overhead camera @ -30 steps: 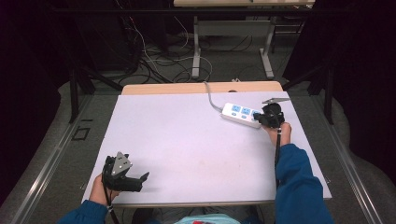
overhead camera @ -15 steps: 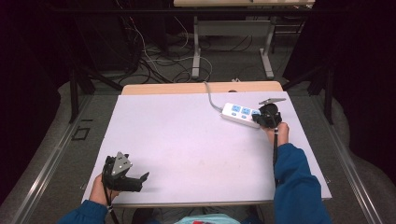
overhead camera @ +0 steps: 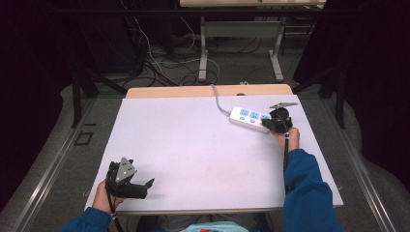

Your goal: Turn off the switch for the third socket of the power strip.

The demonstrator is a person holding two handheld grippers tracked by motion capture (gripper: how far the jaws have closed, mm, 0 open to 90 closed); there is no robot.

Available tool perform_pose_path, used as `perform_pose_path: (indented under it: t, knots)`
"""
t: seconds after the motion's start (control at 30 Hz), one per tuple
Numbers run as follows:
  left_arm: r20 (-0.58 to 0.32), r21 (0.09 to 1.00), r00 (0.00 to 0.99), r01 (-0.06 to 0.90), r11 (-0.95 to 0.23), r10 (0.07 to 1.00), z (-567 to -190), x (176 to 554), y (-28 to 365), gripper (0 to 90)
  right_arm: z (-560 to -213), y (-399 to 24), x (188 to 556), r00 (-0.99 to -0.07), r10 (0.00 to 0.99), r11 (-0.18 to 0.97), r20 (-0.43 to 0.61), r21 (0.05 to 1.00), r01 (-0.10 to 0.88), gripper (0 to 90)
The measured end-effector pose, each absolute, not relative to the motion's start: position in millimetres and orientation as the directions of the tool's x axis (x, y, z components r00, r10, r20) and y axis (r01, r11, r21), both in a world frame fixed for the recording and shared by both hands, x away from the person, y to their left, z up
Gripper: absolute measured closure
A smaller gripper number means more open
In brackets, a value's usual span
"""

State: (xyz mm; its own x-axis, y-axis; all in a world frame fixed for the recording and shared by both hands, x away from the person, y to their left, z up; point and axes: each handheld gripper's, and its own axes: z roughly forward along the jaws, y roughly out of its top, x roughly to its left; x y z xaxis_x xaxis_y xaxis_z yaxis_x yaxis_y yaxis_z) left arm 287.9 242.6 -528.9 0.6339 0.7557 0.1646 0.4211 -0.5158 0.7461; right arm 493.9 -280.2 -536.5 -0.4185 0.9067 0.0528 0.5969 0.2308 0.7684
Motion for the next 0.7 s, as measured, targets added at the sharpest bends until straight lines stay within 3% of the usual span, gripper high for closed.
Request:
perform_pose_path:
  t: [0.7]
  knots:
    - [0.173,0.748,0.629,0.417,-0.517,0.758,-528.6,287.9,242.8,1.9,-537.8,-280.9,493.0,-0.413,0.909,0.221,0.057,0.773,0.595,90.0]
